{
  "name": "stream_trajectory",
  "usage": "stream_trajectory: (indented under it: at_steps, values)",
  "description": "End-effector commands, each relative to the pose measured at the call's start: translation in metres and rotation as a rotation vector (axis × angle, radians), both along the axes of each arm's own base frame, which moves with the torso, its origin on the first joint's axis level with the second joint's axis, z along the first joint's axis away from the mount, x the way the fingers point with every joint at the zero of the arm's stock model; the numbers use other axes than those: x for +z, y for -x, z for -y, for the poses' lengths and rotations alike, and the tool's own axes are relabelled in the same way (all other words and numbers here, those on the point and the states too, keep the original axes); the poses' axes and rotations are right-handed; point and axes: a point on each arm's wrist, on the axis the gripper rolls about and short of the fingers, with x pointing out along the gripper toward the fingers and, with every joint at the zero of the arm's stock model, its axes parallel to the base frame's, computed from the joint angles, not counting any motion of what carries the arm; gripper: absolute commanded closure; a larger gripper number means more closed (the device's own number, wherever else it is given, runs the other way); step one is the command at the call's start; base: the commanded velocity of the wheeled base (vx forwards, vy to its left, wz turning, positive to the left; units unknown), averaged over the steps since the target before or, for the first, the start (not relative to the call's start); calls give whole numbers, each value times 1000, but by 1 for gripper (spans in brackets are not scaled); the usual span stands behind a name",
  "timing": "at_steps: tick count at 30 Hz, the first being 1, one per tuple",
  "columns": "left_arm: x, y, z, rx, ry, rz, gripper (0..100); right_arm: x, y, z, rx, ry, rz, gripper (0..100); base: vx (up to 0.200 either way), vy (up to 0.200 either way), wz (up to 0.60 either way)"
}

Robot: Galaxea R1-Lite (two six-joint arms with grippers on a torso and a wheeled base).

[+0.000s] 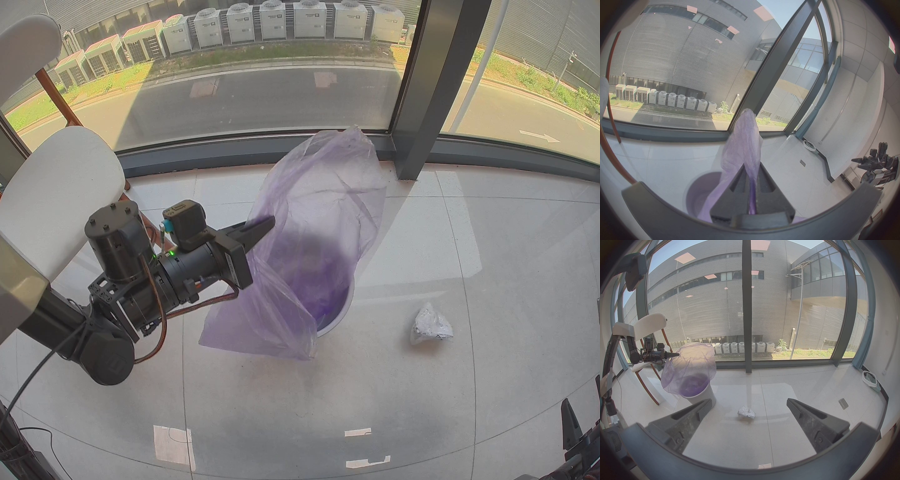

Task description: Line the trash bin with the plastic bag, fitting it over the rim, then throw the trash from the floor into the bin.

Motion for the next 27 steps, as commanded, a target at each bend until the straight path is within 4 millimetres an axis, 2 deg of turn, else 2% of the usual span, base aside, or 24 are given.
stream_trajectory:
  at_steps: [1, 2, 3, 4, 6, 7, 8, 10, 11, 12, 13, 14, 15, 16, 17, 18, 19, 21, 27]
  values:
    - [-25, 13, 5, -25, -39, -89, 100, -5, 0, 0, -1, 2, -2, 0, 0, 0, 0]
    - [-25, 13, 5, -25, -39, -89, 100, -5, 0, 0, -1, 2, -2, 0, 0, 0, 0]
    - [-37, 20, 1, -24, -62, -134, 100, -4, 0, 0, -1, 13, -2, 0, 0, 0, 0]
    - [-39, 24, -2, -22, -68, -145, 100, -2, 0, 0, 9, 43, 15, 0, 0, 0, 0]
    - [-38, 27, -3, -22, -68, -145, 100, 16, 4, -1, 33, 86, 85, 0, 0, 0, 0]
    - [-38, 27, -3, -22, -68, -145, 100, 16, 4, -1, 33, 86, 85, 0, 0, 0, 0]
    - [-33, 30, -5, -22, -59, -137, 100, 90, -13, -2, 127, 72, 119, 0, 0, 0, 0]
    - [-30, 30, -5, -25, -47, -136, 100, 109, -51, -6, 224, -38, -37, 0, 0, 0, 0]
    - [-30, 29, -5, -23, -41, -141, 100, 116, -57, -7, 246, -84, -51, 0, 0, 0, 0]
    - [-30, 29, -4, -26, -27, -154, 100, 134, -69, -10, 287, -184, -71, 0, 0, 0, 0]
    - [-30, 29, -4, -25, -20, -159, 100, 143, -79, -12, 307, -230, -100, 0, 0, 0, 0]
    - [-30, 29, -4, -25, -20, -159, 100, 143, -79, -12, 307, -230, -100, 0, 0, 0, 0]
    - [-30, 29, -4, -26, -13, -166, 100, 162, -122, -25, 366, -303, -195, 0, 0, 0, 0]
    - [-31, 29, -4, -26, -14, -167, 100, 169, -142, -31, 391, -305, -224, 0, 0, 0, 0]
    - [-31, 29, -5, -26, -15, -170, 100, 172, -159, -35, 399, -306, -246, 0, 0, 0, 0]
    - [-31, 29, -5, -26, -15, -170, 100, 173, -162, -36, 399, -306, -249, 0, 0, 0, 0]
    - [-32, 31, -5, -25, -19, -173, 100, 169, -196, -45, 400, -303, -304, 0, 0, 0, 0]
    - [-32, 29, -4, -24, -17, -170, 100, 163, -221, -59, 441, -298, -340, 0, 0, 0, 0]
    - [-29, 29, -4, -17, -10, -162, 100, 128, -270, -122, 579, -379, -484, 0, 0, 0, 0]
